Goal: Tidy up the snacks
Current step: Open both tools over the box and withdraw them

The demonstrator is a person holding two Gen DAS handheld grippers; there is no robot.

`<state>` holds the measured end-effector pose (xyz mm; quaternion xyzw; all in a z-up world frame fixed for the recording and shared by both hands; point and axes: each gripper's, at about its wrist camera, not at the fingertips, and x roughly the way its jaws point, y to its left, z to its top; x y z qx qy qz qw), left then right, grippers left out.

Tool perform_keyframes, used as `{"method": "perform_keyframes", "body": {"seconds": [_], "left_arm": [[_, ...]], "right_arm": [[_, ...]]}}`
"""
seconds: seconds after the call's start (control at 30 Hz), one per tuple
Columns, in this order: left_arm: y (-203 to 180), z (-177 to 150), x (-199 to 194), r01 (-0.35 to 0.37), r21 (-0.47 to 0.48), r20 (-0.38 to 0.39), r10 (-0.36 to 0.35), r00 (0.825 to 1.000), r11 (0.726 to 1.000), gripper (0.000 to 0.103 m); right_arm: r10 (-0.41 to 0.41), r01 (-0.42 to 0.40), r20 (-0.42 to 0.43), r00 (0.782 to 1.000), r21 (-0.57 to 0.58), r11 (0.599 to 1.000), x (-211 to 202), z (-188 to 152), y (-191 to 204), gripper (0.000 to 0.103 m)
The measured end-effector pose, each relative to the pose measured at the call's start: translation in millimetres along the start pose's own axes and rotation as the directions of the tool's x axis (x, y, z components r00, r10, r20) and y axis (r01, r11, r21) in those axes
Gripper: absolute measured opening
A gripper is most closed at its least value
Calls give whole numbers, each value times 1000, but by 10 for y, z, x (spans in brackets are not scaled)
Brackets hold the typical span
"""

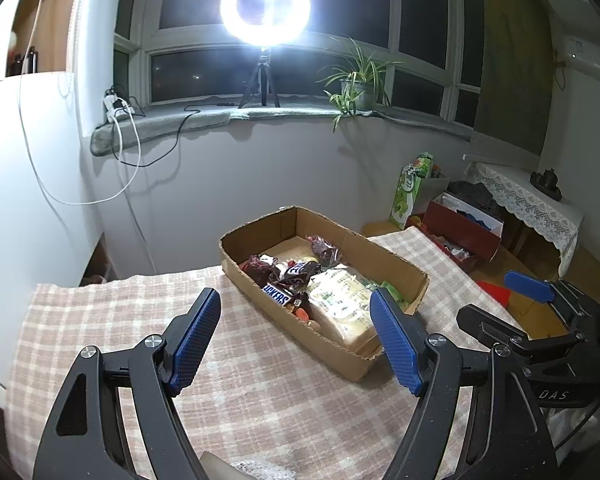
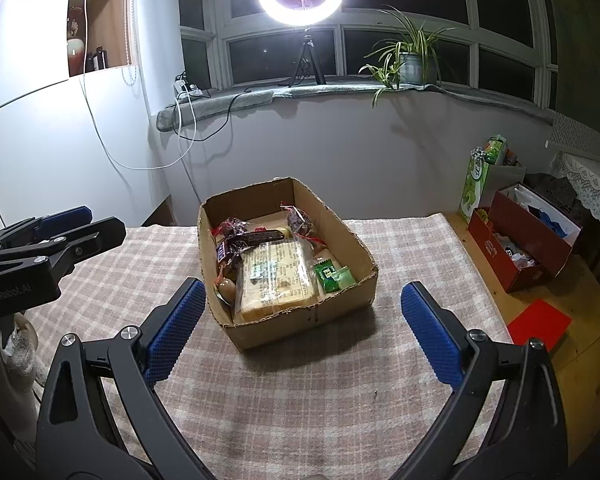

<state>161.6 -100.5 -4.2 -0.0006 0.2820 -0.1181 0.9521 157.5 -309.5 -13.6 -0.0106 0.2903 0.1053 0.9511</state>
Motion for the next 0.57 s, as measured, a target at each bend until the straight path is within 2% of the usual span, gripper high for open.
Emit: {"method": "perform_keyframes", "body": {"seconds": [0.57], "left_arm": [[19, -8, -22, 4, 3, 4, -4, 1000, 1000, 77]], "right_arm": [[-17, 17, -16, 1000, 18, 1000, 21, -41, -81, 100]]}}
